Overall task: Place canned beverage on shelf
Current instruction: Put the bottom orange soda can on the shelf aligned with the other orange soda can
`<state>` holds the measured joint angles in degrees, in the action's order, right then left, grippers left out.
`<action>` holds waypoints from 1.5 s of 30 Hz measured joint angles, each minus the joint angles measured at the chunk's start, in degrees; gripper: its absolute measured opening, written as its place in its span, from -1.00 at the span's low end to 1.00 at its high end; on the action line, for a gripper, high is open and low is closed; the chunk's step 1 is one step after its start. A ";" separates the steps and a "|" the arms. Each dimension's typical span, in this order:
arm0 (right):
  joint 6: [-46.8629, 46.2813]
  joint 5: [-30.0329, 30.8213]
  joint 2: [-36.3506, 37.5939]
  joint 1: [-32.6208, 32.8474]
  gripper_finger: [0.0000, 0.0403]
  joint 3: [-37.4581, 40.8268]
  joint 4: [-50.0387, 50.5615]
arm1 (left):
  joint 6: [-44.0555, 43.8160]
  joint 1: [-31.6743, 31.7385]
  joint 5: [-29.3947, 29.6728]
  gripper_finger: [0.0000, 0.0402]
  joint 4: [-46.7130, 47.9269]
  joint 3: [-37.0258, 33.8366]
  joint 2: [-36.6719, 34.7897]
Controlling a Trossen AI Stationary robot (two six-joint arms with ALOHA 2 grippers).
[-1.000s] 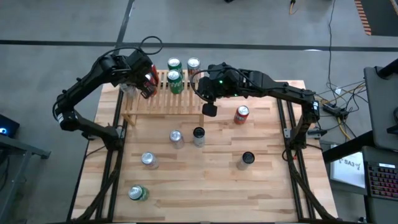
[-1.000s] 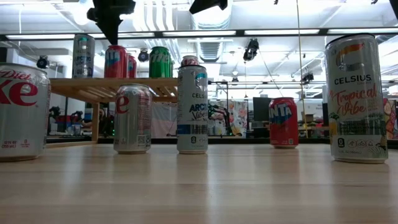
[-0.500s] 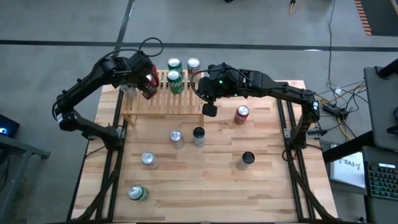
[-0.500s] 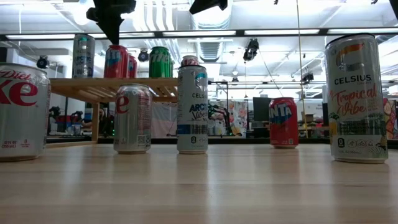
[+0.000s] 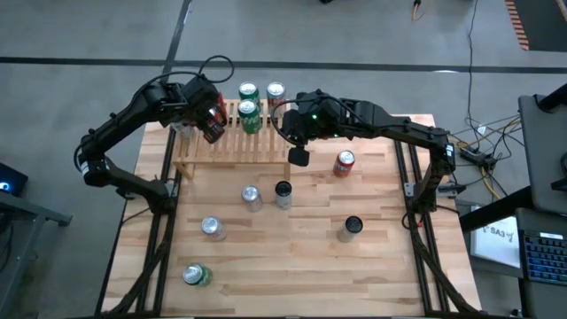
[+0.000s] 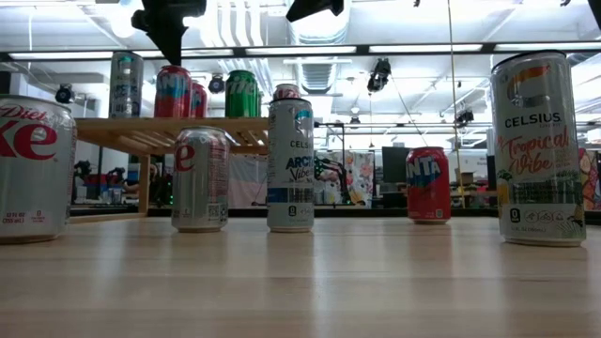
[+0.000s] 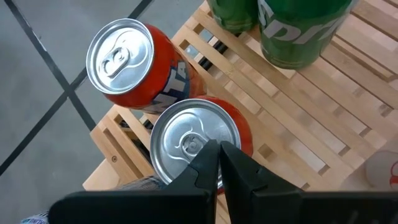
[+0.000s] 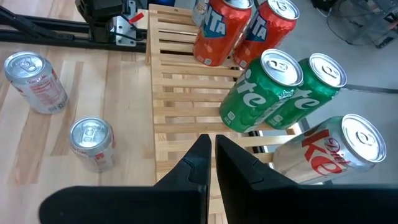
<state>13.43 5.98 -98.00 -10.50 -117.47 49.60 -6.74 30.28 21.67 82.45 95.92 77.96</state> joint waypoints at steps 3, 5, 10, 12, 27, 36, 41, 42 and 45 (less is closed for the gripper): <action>-0.32 0.00 0.00 0.00 -0.94 0.00 0.13 | 0.26 0.02 0.31 -1.00 0.02 -0.02 -0.05; -0.35 0.01 0.00 0.00 -0.94 0.00 0.34 | 0.82 -0.01 0.93 -1.00 0.09 -0.07 -0.33; -0.35 0.02 -0.01 0.00 -0.94 0.02 0.73 | 2.88 -1.45 1.15 -1.00 0.09 0.99 -1.99; -0.35 0.00 -0.02 0.00 -0.94 0.02 0.74 | 4.85 -2.70 -0.39 -1.00 0.28 1.37 -3.52; 0.06 0.00 -0.02 0.00 -0.94 0.02 1.15 | 12.29 -5.97 1.77 -1.00 4.40 -10.07 -10.04; 0.08 0.00 -0.02 0.00 -0.94 0.02 1.16 | 12.74 -5.92 8.70 -1.00 1.57 -12.64 -7.54; 0.08 0.01 -0.02 0.00 -0.94 0.02 1.16 | 13.50 -5.90 11.43 -1.00 0.61 -12.78 -7.00; 0.08 0.00 -0.02 0.00 -0.94 0.03 1.16 | 13.76 -5.90 11.40 -1.00 0.17 -12.83 -7.00; 0.08 0.00 -0.02 0.00 -0.94 0.04 1.16 | 14.01 -5.90 11.37 -1.00 -1.03 -12.79 -7.00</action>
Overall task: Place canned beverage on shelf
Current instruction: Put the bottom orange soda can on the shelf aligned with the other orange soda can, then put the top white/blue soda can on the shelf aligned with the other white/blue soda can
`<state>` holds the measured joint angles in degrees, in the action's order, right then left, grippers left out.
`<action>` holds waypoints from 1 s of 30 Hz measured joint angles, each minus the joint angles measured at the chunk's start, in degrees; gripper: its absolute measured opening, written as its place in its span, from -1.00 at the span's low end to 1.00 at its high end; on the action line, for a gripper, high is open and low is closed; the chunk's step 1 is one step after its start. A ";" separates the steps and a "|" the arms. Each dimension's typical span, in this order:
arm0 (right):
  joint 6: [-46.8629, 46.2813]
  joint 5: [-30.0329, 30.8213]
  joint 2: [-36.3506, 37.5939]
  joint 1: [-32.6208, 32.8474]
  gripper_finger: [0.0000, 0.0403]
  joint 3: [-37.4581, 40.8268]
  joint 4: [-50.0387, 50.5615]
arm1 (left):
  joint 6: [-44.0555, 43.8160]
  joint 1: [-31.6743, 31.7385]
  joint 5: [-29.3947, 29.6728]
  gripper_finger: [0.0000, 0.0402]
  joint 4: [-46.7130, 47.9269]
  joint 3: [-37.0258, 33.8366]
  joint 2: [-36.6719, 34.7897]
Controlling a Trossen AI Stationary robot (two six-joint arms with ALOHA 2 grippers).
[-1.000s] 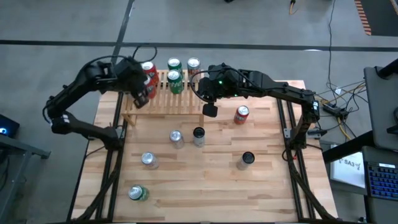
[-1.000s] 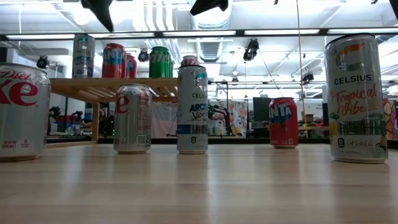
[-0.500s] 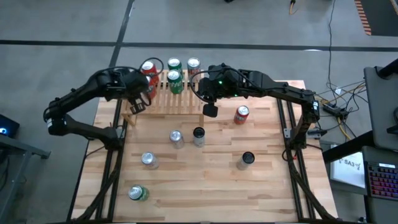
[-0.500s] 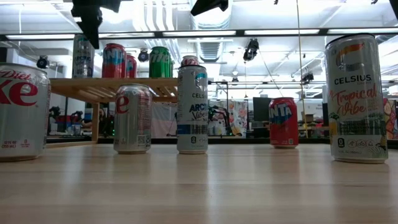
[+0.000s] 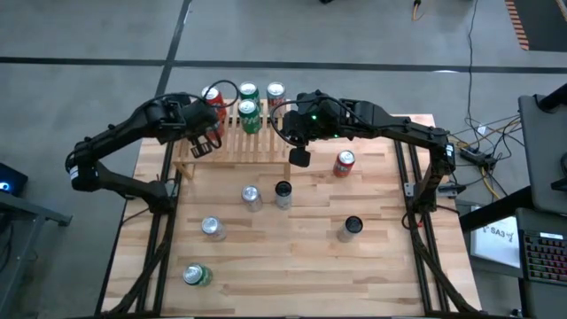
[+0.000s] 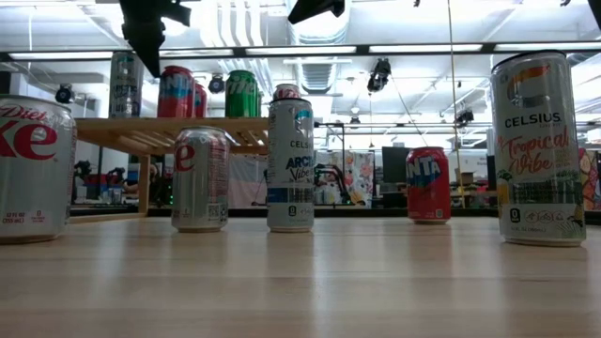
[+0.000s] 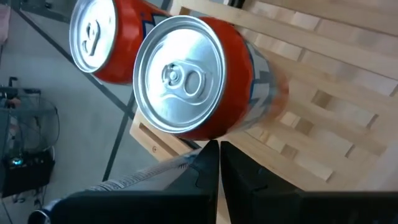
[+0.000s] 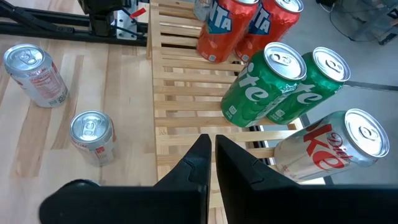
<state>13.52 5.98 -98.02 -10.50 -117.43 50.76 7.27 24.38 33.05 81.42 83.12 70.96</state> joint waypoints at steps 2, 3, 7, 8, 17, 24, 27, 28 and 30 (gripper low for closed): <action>0.00 0.00 0.00 0.00 -0.94 0.00 0.00 | 0.02 0.00 0.01 -1.00 -0.24 0.12 0.00; 0.00 0.00 0.00 0.00 -0.94 0.01 0.00 | 0.02 0.00 0.01 -1.00 -0.27 0.16 -0.02; -0.01 0.00 0.00 0.00 -0.94 0.23 0.01 | -0.47 0.00 0.01 -1.00 -0.26 0.16 -0.13; -0.07 0.00 0.00 0.00 -0.94 0.32 0.05 | -0.87 0.00 0.01 -1.00 -0.21 0.16 -0.17; -0.42 0.00 0.00 0.11 -0.94 2.03 0.47 | -8.37 -1.26 -2.56 -1.00 -1.49 0.13 -4.34; -0.42 0.00 0.00 0.11 -0.94 4.35 0.47 | -12.98 -6.46 -13.49 -1.00 -15.47 -4.06 -12.85; -0.99 -0.02 0.00 0.11 -0.94 5.47 0.35 | -14.91 -10.33 -13.54 -1.00 -25.46 -9.33 -17.08; -1.50 -0.07 0.00 0.13 -0.94 5.99 0.28 | -15.43 -11.92 -13.56 -1.00 -28.86 -11.29 -18.33; -2.18 -0.05 0.00 0.31 -0.94 7.46 -0.17 | -15.76 -15.17 -13.58 -1.00 -34.99 -15.23 -20.39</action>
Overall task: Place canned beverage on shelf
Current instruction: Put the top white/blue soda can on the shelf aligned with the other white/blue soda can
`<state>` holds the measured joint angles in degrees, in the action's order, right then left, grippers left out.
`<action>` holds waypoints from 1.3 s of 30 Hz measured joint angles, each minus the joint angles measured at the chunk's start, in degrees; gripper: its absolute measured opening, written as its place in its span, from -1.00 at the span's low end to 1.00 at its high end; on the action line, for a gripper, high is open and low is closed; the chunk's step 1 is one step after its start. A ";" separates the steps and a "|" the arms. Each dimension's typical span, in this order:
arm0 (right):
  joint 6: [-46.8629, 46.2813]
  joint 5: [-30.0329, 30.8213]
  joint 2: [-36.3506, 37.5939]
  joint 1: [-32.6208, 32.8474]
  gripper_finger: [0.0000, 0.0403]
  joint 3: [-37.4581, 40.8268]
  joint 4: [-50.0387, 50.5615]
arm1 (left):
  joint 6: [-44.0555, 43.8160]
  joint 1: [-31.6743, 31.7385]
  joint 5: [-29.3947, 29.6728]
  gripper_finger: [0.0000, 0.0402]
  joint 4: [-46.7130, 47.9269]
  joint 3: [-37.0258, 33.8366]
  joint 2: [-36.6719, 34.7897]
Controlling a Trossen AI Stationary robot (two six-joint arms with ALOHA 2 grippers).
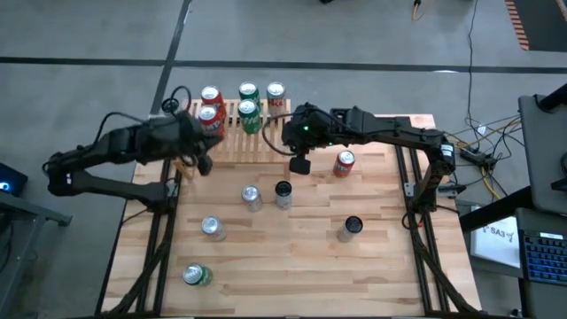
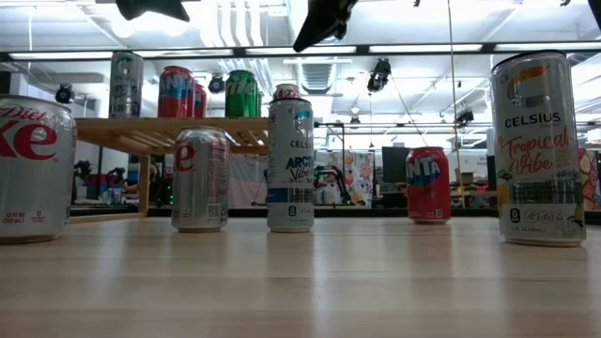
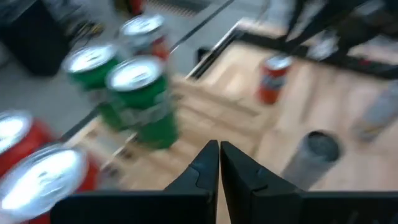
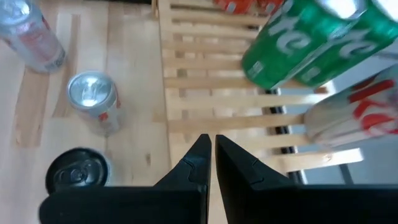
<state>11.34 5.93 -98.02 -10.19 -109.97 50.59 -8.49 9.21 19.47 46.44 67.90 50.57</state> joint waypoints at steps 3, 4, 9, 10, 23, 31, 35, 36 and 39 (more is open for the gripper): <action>-1.43 -0.13 0.00 0.53 -0.94 2.00 0.04 | 0.25 -4.69 0.01 -1.00 -7.57 -4.71 -1.98; -1.93 -0.15 0.00 0.89 -0.94 2.71 -0.10 | 0.33 -6.16 0.24 -1.00 -9.89 -5.96 -2.38; -3.24 -0.15 -0.02 3.59 -0.94 6.12 -0.23 | 0.65 -11.76 2.33 -1.00 -16.22 -9.56 -2.44; -3.50 -0.24 -0.02 4.29 -0.94 6.72 -0.27 | 0.57 -12.51 3.15 -1.00 -17.00 -9.87 -2.31; -7.54 -0.43 -0.02 10.66 -0.94 12.70 1.09 | -2.49 -17.98 6.09 -1.00 -17.69 -10.34 -2.06; -11.92 -0.42 -0.02 12.09 -0.94 13.72 1.06 | 1.67 -18.58 6.16 -1.00 -20.62 -7.93 -5.34; -12.90 -0.41 -0.02 12.97 -0.94 13.72 1.00 | 3.14 -18.58 6.68 -1.00 -23.64 -8.08 -6.29; -12.90 -0.42 -0.02 13.21 -0.94 13.73 1.00 | 3.29 -18.58 6.72 -1.00 -24.13 -8.28 -6.32; -12.82 -0.41 -0.03 13.82 -0.93 13.73 1.17 | 3.48 -18.58 6.77 -1.00 -24.57 -8.65 -6.00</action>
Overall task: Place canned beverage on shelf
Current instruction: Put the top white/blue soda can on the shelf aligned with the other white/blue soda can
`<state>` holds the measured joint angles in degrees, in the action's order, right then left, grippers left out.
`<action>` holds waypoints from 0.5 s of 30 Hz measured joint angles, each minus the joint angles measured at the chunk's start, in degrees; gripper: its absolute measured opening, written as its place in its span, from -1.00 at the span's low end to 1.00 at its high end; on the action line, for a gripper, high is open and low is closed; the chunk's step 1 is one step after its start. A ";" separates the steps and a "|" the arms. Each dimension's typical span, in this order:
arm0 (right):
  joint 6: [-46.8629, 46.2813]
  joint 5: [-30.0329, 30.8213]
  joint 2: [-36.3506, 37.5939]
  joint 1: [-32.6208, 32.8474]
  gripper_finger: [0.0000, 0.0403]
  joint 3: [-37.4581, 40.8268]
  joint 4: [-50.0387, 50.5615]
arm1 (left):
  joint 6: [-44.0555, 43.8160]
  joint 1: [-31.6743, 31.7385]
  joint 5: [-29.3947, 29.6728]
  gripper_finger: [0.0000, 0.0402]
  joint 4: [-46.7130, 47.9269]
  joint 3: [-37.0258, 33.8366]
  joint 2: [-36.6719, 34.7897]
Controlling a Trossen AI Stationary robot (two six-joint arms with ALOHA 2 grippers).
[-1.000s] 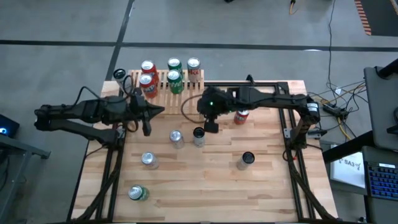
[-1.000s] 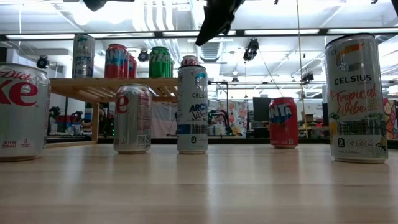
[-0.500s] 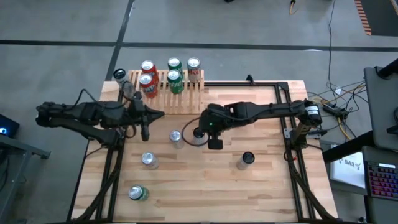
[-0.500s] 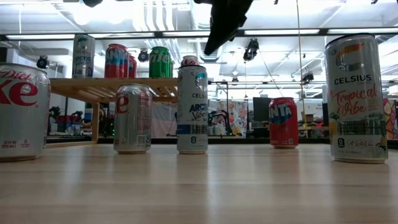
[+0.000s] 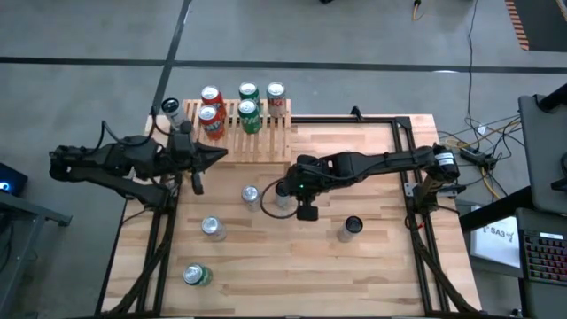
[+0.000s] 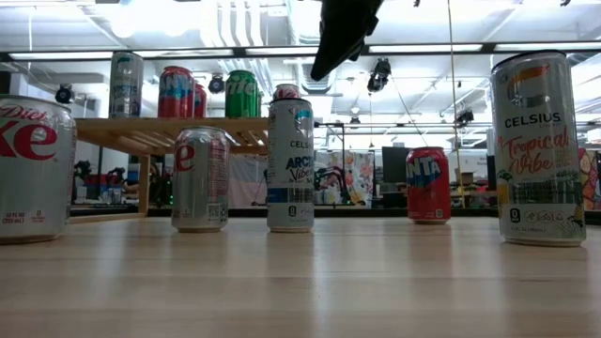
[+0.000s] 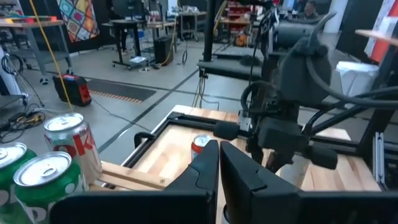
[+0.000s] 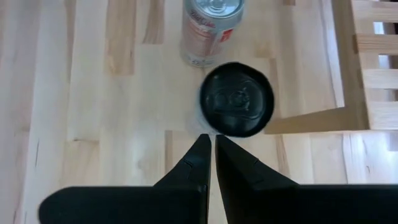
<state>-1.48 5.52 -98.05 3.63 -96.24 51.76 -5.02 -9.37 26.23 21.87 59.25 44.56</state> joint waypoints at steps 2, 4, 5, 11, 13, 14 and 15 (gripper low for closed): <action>0.29 -0.01 -0.05 0.30 -0.91 0.01 0.17 | 0.02 0.00 -0.02 -1.00 0.11 -0.22 0.35; 0.40 0.00 -0.06 0.43 -0.84 0.01 0.26 | 0.02 0.00 0.11 -1.00 -0.04 -0.22 0.68; 0.38 0.00 -0.14 0.45 -0.78 0.01 0.18 | 0.02 0.00 0.18 -1.00 -0.05 -0.24 0.84; -4.49 0.41 -0.45 0.38 -0.29 0.10 -0.26 | 0.02 0.00 0.22 -1.00 -0.05 -0.24 1.30; -3.95 0.92 -0.45 0.38 -0.10 0.10 -0.24 | 0.04 0.00 0.25 -1.00 -0.04 -0.24 1.28; -3.89 1.66 -0.45 0.38 0.00 0.10 -0.26 | 0.03 0.00 0.25 -1.00 -0.04 -0.24 1.26; -3.46 2.80 -0.45 0.40 0.08 0.10 -0.26 | 0.04 0.00 0.24 -1.00 -0.04 -0.24 1.26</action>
<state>-4.94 8.32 -98.50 4.03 -96.14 51.51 -4.97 -9.37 26.47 21.82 59.00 45.82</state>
